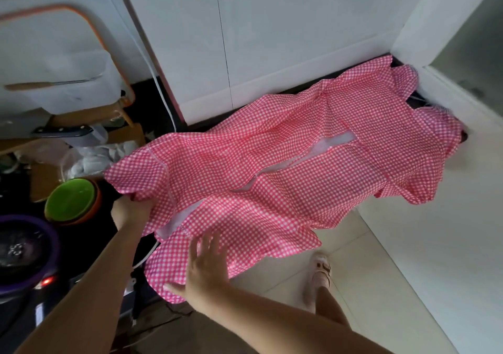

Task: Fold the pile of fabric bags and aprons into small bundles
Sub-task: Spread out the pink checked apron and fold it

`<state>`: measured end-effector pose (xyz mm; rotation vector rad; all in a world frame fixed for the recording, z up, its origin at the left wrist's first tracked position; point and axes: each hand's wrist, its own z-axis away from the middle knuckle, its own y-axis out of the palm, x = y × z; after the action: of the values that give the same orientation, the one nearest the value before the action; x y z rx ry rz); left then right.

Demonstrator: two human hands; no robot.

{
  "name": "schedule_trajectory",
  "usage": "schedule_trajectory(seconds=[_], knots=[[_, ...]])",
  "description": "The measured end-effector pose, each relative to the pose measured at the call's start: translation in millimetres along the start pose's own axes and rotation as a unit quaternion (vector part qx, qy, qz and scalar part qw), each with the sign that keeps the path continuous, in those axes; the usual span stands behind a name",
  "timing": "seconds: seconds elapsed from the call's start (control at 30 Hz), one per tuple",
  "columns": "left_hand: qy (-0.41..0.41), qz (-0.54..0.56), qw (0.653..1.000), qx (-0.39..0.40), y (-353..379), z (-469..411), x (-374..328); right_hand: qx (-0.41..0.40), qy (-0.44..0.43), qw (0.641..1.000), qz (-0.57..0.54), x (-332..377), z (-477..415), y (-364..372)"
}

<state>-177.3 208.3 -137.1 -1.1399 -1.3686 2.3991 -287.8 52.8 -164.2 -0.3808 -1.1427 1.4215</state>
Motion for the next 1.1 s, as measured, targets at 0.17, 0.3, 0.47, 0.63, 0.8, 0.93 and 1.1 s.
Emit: schedule_trajectory(seconds=[0.17, 0.3, 0.47, 0.63, 0.8, 0.93, 1.1], knots=[[-0.061, 0.163, 0.979, 0.104, 3, -3, -2, -0.005, 0.002, 0.997, 0.081, 13, -8, 6], [-0.075, 0.198, 0.965, 0.156, 4, -11, 4, -0.08, -0.011, 0.989, 0.12, -4, -6, 23], [-0.03, 0.214, 0.956, 0.2, -8, 0, -13, -0.188, -0.111, 0.972, 0.089, -24, -6, 26], [0.008, 0.226, 0.951, 0.212, -26, 11, -44, -0.104, -0.083, 0.98, -0.146, -32, -5, -4], [0.057, 0.243, 0.95, 0.19, -51, 19, -89, 0.084, 0.056, 0.755, -0.647, -38, -2, -81], [0.073, 0.255, 0.952, 0.152, -84, 28, -149, 0.194, 0.056, 0.672, -0.713, -45, 9, -131], [0.112, 0.258, 0.938, 0.201, -91, 48, -227, 0.198, -0.028, 0.652, -0.731, -80, 37, -204]])
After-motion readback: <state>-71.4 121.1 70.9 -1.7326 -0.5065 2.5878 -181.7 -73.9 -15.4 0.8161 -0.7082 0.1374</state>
